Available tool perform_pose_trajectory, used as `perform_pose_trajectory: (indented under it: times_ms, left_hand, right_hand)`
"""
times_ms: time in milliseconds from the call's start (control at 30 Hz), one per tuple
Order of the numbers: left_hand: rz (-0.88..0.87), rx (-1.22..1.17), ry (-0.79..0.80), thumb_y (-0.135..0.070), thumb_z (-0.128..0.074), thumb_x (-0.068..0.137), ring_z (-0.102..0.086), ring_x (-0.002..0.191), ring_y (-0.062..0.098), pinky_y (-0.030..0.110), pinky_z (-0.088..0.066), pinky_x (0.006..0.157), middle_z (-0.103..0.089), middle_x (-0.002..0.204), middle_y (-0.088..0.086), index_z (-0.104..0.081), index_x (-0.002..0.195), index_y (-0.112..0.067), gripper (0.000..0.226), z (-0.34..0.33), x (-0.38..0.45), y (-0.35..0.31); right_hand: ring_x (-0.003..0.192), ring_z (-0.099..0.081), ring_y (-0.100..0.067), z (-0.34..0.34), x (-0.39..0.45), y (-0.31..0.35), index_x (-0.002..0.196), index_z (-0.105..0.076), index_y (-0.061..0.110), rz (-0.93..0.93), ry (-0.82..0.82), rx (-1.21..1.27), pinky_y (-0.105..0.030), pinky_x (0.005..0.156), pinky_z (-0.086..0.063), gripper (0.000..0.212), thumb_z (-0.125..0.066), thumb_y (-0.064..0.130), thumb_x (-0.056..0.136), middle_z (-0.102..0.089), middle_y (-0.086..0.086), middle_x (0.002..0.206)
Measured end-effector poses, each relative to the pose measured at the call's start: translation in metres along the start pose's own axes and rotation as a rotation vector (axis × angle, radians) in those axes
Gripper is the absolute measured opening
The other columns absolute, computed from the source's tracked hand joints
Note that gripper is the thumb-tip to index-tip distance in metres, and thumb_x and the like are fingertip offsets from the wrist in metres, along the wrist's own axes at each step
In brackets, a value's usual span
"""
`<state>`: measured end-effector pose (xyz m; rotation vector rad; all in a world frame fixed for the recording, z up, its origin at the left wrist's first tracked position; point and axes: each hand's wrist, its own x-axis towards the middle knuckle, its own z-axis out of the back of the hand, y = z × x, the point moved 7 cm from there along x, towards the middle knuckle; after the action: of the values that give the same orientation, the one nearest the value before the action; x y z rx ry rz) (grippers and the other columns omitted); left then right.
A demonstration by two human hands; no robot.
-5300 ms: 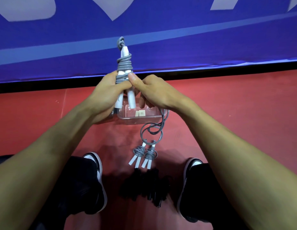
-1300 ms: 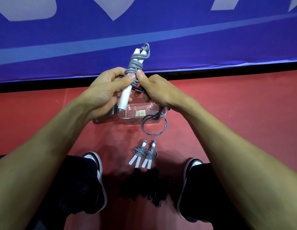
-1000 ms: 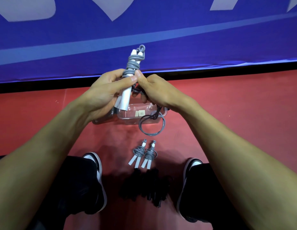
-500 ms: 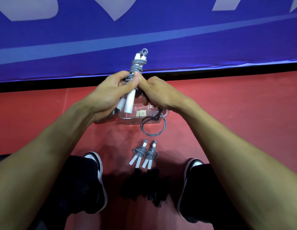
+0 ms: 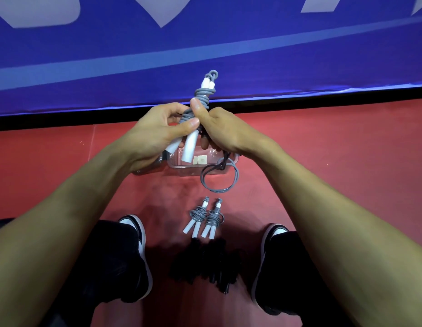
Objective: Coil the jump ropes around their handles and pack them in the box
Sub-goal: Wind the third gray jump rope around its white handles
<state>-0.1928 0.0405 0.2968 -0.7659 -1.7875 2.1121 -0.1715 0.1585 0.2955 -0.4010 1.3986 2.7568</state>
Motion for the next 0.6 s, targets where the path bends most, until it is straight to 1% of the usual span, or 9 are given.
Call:
perform_pose_trajectory:
  times_ms: [100,133,233,333,400,467,533,567,600]
  left_hand:
    - [-0.005,0.069,-0.014,-0.017,-0.066,0.094,-0.066,0.1,0.018,0.029,-0.056,0.09,-0.067,0.112,0.014,-0.064,0.121,-0.007,0.029,0.0039,0.0008,0.001]
    - [-0.003,0.073,-0.016,-0.016,-0.065,0.094,-0.067,0.099,0.017,0.029,-0.057,0.089,-0.068,0.111,0.014,-0.064,0.12,-0.006,0.028,0.0047,0.0007,0.0013]
    - [-0.002,0.058,-0.021,-0.012,-0.065,0.094,-0.069,0.096,0.016,0.025,-0.056,0.085,-0.07,0.105,0.011,-0.064,0.117,-0.007,0.024,0.0049,-0.0004,0.0004]
    - [0.005,0.037,-0.039,-0.006,-0.064,0.095,-0.07,0.089,0.01,0.02,-0.056,0.078,-0.07,0.099,0.006,-0.06,0.118,-0.004,0.023,0.0043,-0.0015,0.0006]
    - [0.005,0.035,-0.055,-0.004,-0.064,0.095,-0.07,0.086,0.009,0.018,-0.054,0.073,-0.067,0.101,0.006,-0.055,0.12,-0.002,0.027,0.0033,-0.0025,0.0004]
    - [0.0,0.047,-0.066,-0.003,-0.065,0.094,-0.068,0.085,0.008,0.017,-0.054,0.07,-0.063,0.105,0.01,-0.052,0.124,0.002,0.033,0.0009,-0.0037,-0.001]
    - [0.0,0.051,-0.077,-0.003,-0.064,0.094,-0.069,0.081,0.003,0.015,-0.053,0.068,-0.064,0.104,0.007,-0.051,0.126,0.006,0.036,0.0,-0.0044,-0.0022]
    - [0.003,0.042,-0.079,-0.002,-0.065,0.094,-0.069,0.079,0.002,0.015,-0.053,0.067,-0.066,0.102,0.005,-0.051,0.127,0.008,0.036,-0.0007,-0.0045,-0.0029]
    - [0.006,0.028,-0.076,-0.001,-0.065,0.093,-0.069,0.076,0.002,0.015,-0.053,0.065,-0.067,0.099,0.004,-0.05,0.126,0.01,0.038,-0.0017,-0.0045,-0.0033]
  right_hand:
    - [0.042,-0.046,-0.001,-0.0008,0.0007,-0.0012,0.086,-0.07,-0.005,0.0,0.005,0.011,-0.017,0.049,-0.035,0.084,-0.02,0.06,0.104,-0.063,-0.006,0.064]
    - [0.043,-0.047,-0.001,-0.0013,0.0011,-0.0013,0.086,-0.071,-0.004,0.0,0.006,0.013,-0.017,0.05,-0.036,0.084,-0.02,0.06,0.104,-0.064,-0.006,0.065]
    - [0.046,-0.05,-0.005,-0.0033,0.0028,-0.0019,0.085,-0.071,-0.004,-0.012,0.014,0.024,-0.023,0.055,-0.039,0.087,-0.018,0.063,0.103,-0.066,-0.008,0.067]
    - [0.043,-0.05,-0.001,-0.0038,0.0033,-0.0002,0.075,-0.071,-0.001,-0.012,0.013,0.014,-0.024,0.057,-0.037,0.086,-0.019,0.062,0.103,-0.066,-0.005,0.063]
    - [0.047,-0.05,-0.004,-0.0039,0.0038,0.002,0.069,-0.065,0.0,-0.004,0.01,0.0,-0.025,0.059,-0.036,0.084,-0.019,0.062,0.103,-0.061,-0.003,0.06]
    - [0.052,-0.047,-0.01,-0.0037,0.0045,0.0031,0.071,-0.062,-0.002,-0.01,0.009,-0.005,-0.027,0.06,-0.036,0.083,-0.021,0.063,0.103,-0.056,-0.004,0.061]
    - [0.053,-0.048,-0.011,-0.0046,0.0053,0.0028,0.081,-0.065,-0.01,-0.012,0.018,0.023,-0.028,0.061,-0.039,0.088,-0.021,0.064,0.103,-0.058,-0.006,0.063]
    - [0.053,-0.049,-0.012,-0.0049,0.0048,0.0028,0.081,-0.066,-0.01,-0.009,0.025,0.045,-0.029,0.061,-0.04,0.088,-0.021,0.064,0.103,-0.058,-0.007,0.063]
    - [0.053,-0.048,-0.013,-0.0053,0.004,0.0031,0.077,-0.066,-0.007,-0.003,0.034,0.062,-0.03,0.061,-0.041,0.087,-0.021,0.064,0.103,-0.057,-0.007,0.063]
